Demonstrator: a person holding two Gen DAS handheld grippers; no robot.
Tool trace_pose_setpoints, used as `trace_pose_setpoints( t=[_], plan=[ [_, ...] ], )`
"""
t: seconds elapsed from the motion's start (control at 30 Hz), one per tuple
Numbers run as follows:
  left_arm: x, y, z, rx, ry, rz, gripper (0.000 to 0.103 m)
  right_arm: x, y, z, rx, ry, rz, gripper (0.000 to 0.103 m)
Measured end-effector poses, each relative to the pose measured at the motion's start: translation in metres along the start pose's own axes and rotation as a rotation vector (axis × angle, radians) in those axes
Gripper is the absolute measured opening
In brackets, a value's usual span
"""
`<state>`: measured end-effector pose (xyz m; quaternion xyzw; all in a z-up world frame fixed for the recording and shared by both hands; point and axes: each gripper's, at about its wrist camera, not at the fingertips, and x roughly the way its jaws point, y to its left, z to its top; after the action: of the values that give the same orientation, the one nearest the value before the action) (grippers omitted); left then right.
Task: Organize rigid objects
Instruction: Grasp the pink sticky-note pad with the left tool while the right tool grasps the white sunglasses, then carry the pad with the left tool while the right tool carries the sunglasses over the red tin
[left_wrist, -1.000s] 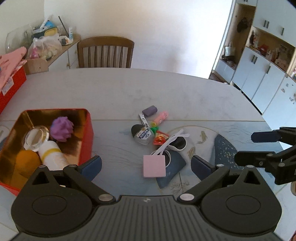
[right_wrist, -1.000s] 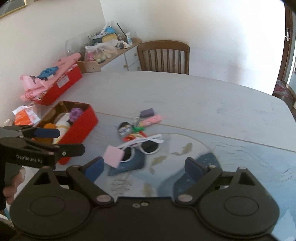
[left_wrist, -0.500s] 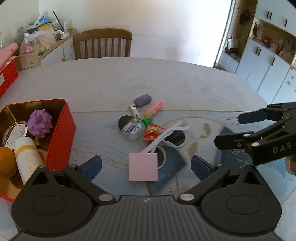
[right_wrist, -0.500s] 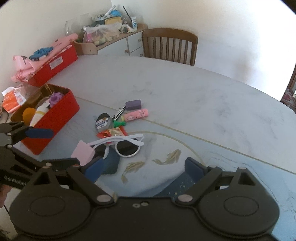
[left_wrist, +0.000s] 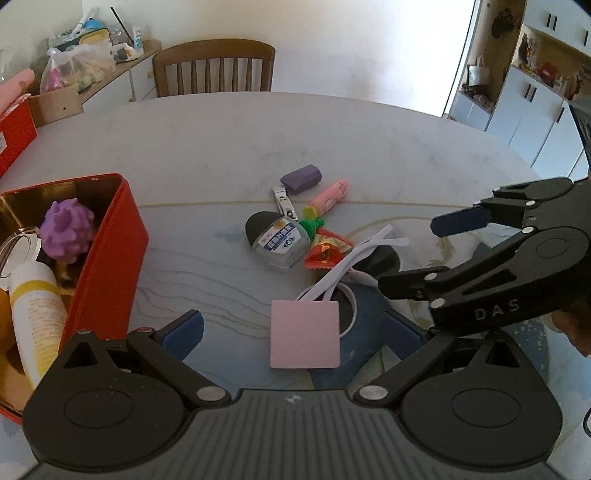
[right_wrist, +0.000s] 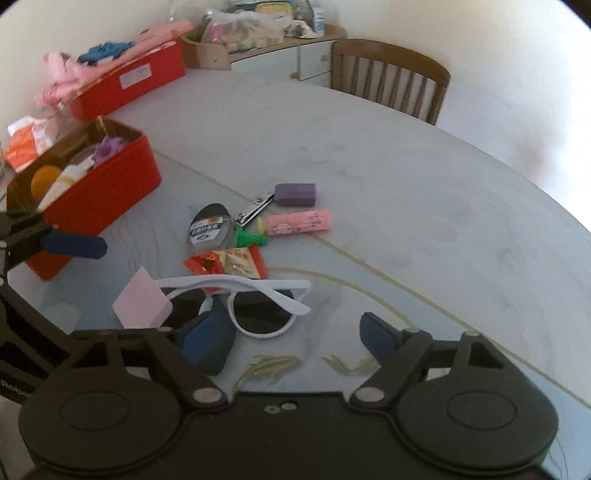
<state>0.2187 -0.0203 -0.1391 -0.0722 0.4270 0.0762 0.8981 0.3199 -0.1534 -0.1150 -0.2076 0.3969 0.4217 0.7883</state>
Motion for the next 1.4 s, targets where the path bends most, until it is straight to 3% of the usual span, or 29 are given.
trace_pose_setpoints(
  t=[0.17,0.3,0.43,0.53,0.83,1.17,1.4],
  plan=[
    [0.006,0.001,-0.002,-0.002,0.004,0.012,0.099,0.011,0.000,0.002,-0.014,0.000,0.008,0.076],
    [0.010,-0.001,-0.004,0.015,0.013,0.012,0.089,0.017,0.004,0.002,-0.033,0.000,0.004,0.073],
    [0.012,-0.004,-0.005,0.033,0.016,0.020,0.070,0.019,0.005,0.003,-0.033,-0.023,0.008,0.068],
    [0.010,-0.006,-0.006,0.047,0.012,0.027,0.064,0.019,0.007,0.003,-0.039,-0.038,0.013,0.058],
    [0.006,-0.009,-0.008,0.066,0.010,-0.004,0.042,0.015,0.011,-0.001,-0.031,-0.045,-0.015,0.057],
    [-0.009,-0.014,-0.014,0.081,0.003,-0.027,0.040,0.001,0.003,-0.018,0.079,-0.033,-0.069,0.057],
    [-0.025,-0.004,-0.014,0.036,-0.007,-0.022,0.040,-0.016,-0.002,-0.031,0.140,-0.029,-0.094,0.057]
  ],
)
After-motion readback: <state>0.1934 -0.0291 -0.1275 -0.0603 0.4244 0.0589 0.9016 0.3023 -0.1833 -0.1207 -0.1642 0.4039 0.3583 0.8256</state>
